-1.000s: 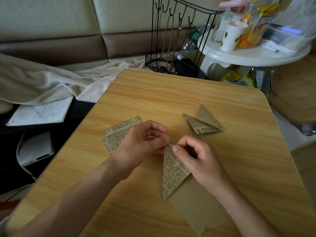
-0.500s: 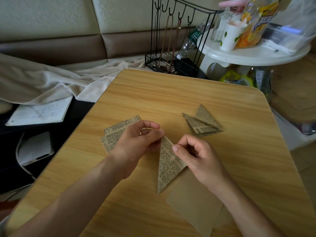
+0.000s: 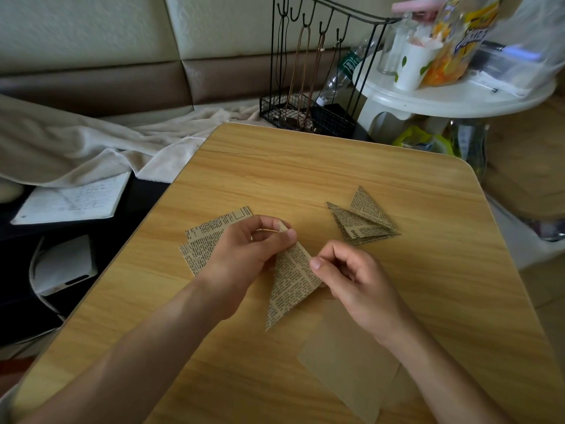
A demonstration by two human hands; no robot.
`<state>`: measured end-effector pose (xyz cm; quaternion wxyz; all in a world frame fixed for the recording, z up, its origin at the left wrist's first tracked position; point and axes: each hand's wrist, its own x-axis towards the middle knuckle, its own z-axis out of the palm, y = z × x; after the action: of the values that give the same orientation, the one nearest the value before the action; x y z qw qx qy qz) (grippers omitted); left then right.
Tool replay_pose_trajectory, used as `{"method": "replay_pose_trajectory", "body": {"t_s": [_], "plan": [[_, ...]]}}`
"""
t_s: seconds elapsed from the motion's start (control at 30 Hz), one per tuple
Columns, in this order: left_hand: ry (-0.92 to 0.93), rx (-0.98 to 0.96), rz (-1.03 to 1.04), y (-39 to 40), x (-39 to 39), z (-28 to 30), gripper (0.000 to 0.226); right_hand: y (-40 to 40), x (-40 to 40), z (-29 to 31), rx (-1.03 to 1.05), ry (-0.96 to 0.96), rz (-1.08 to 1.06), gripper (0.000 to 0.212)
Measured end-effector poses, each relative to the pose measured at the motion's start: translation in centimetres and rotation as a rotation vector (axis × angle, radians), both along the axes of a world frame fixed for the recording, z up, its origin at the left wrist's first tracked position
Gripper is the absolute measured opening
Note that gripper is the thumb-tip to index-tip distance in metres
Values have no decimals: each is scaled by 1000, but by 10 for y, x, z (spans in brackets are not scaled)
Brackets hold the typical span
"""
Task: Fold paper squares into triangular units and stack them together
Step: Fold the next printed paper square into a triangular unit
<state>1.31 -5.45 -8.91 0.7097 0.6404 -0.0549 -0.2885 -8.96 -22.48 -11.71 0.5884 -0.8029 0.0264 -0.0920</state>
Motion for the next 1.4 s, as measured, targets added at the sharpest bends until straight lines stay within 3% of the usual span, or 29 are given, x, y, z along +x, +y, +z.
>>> {"method": "replay_pose_trajectory", "body": {"t_s": [0.2, 0.37, 0.47, 0.67, 0.9, 1.27, 1.4], "plan": [[-33, 54, 93, 0, 2, -3, 14, 0, -1, -1, -29, 1, 0, 32], [-471, 324, 133, -4, -2, -7, 11, 1, -3, 2, -65, -18, 32, 30], [-559, 365, 135, -8, -8, -11, 11, 0, -4, 4, -49, -10, 54, 29], [-475, 307, 1, -9, -10, -8, 12, 3, -1, 4, -38, 1, 16, 21], [-207, 137, -73, -8, -10, 1, 13, 6, 2, 4, -1, -9, -124, 17], [-81, 73, -189, 7, -5, 14, 14, 6, 9, 20, 33, 90, -163, 11], [-24, 76, -147, 9, -5, 16, 11, 8, 7, 25, 55, 115, -144, 10]]}}
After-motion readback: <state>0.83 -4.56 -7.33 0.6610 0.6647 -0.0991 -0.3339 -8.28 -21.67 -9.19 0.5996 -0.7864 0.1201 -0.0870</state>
